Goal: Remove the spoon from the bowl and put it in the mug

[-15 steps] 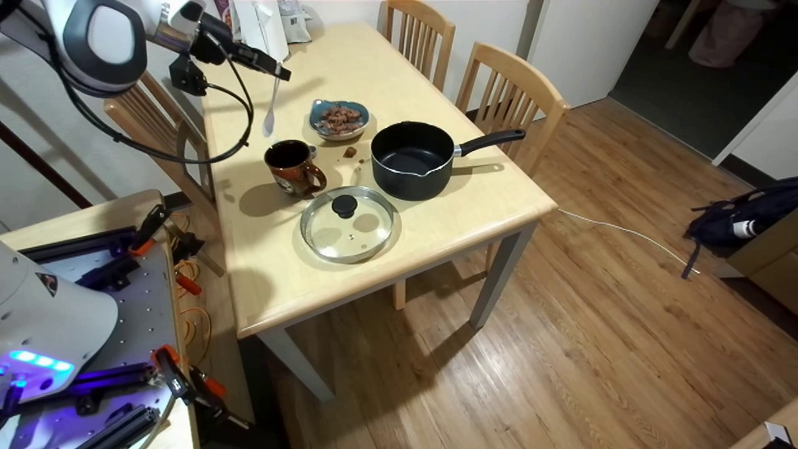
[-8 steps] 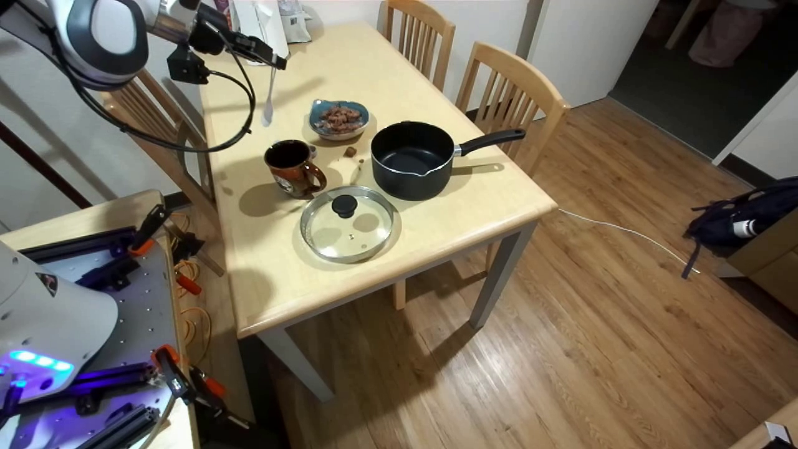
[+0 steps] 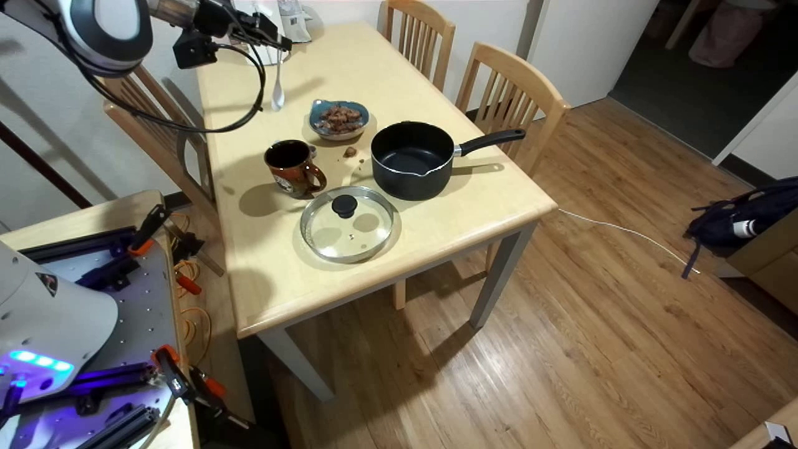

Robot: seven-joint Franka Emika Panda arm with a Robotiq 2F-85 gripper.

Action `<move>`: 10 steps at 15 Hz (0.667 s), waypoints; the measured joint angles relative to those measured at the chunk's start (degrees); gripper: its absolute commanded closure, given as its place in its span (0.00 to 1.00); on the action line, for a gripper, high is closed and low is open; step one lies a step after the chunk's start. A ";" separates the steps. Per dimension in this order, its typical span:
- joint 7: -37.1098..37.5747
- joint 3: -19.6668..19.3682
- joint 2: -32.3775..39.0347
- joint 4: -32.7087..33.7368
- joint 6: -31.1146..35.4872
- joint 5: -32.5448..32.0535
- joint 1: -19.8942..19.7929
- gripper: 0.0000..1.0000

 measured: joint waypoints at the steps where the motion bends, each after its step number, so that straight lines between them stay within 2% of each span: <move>1: -0.25 -0.10 -0.01 0.42 0.00 0.00 0.00 0.96; 6: -0.14 0.39 -0.13 0.60 -0.26 0.31 -0.03 0.96; 10: 0.99 2.28 -0.16 -3.10 -0.24 1.49 -1.26 0.96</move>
